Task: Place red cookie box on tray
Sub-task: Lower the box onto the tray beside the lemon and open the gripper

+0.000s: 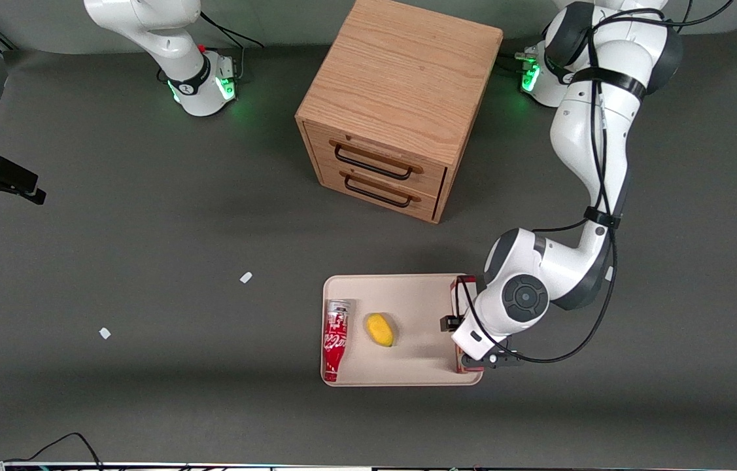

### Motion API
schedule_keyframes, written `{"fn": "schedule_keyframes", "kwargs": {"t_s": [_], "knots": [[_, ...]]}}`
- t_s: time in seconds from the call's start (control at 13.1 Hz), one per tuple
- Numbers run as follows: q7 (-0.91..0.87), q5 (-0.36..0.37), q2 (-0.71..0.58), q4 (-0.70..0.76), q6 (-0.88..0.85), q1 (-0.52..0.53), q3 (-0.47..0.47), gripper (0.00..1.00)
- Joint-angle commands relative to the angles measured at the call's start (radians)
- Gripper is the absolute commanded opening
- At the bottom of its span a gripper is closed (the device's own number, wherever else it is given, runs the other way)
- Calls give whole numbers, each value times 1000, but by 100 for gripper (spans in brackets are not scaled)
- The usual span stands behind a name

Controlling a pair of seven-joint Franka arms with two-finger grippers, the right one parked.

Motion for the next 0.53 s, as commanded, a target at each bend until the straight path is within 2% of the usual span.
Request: {"fn": "schedule_keyframes", "kwargs": {"t_s": [0.0,0.23,0.46], "knots": [[-25,-5,-81,-56,-2,-2,13,100],[-23,-75,-226,-142,-28,52,7,100],[82,-91,-450,-315,-95,183,-29,100]]}}
